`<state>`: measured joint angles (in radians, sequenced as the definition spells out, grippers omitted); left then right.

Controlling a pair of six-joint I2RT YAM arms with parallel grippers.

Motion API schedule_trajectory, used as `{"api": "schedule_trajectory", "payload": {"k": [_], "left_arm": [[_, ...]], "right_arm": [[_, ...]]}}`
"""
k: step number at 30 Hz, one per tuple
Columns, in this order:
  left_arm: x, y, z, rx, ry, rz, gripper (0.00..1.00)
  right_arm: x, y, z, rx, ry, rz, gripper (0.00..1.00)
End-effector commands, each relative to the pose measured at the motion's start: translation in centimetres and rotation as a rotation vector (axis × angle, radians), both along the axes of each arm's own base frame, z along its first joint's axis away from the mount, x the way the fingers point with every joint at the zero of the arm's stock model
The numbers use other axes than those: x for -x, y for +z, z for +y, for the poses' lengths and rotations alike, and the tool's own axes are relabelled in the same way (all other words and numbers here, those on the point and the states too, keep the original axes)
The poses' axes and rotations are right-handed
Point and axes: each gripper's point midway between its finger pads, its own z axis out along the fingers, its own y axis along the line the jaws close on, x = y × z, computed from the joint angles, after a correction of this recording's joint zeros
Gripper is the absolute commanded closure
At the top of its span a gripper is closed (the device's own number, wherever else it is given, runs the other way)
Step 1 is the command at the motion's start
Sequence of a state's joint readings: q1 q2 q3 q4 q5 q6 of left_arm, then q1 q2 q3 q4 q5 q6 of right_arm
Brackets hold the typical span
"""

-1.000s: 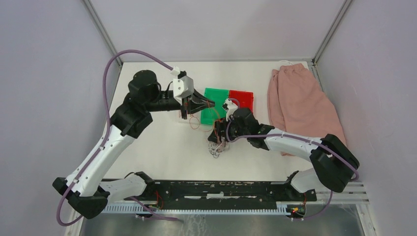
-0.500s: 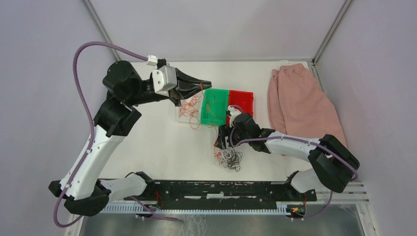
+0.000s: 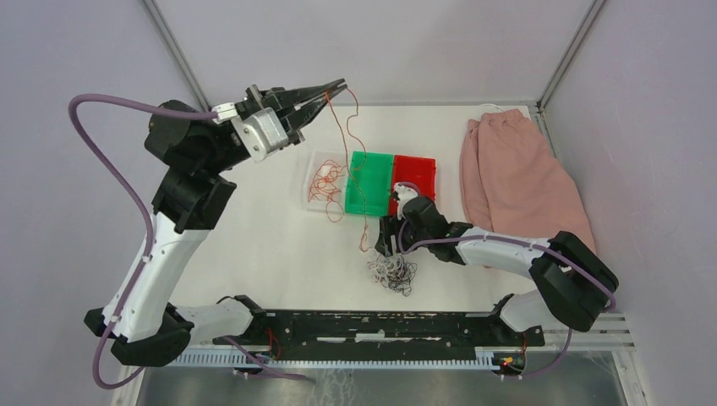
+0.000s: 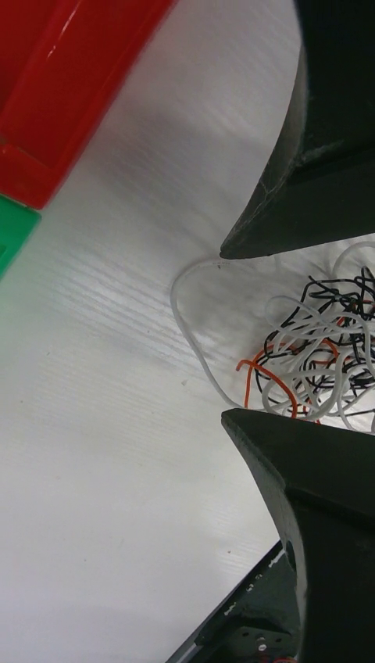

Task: Untangle the cables
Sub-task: Untie the cable.

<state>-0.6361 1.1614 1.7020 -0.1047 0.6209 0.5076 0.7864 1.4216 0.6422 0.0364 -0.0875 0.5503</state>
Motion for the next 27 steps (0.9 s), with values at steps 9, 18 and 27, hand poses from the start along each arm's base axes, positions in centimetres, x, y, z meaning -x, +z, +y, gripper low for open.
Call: {"api": "schedule_trajectory", "payload": {"k": [9,18,27], "left_arm": [[1.4,14.0,5.4,0.308,0.278,-0.527,0.97],[-2.3,7.8,3.6,0.161,0.313,-0.37,0.97],[-7.3,-0.9,3.4,0.021,0.459,-0.211,0.97]], "right_arm": [[-1.0,-0.4,-1.7,0.045,-0.073,-0.066,0.26],[-2.6,8.1,-0.3,-0.062,-0.075,-0.19,0.17],[-3.2,13.3,-0.1,-0.1,-0.07,-0.264,0.1]]}}
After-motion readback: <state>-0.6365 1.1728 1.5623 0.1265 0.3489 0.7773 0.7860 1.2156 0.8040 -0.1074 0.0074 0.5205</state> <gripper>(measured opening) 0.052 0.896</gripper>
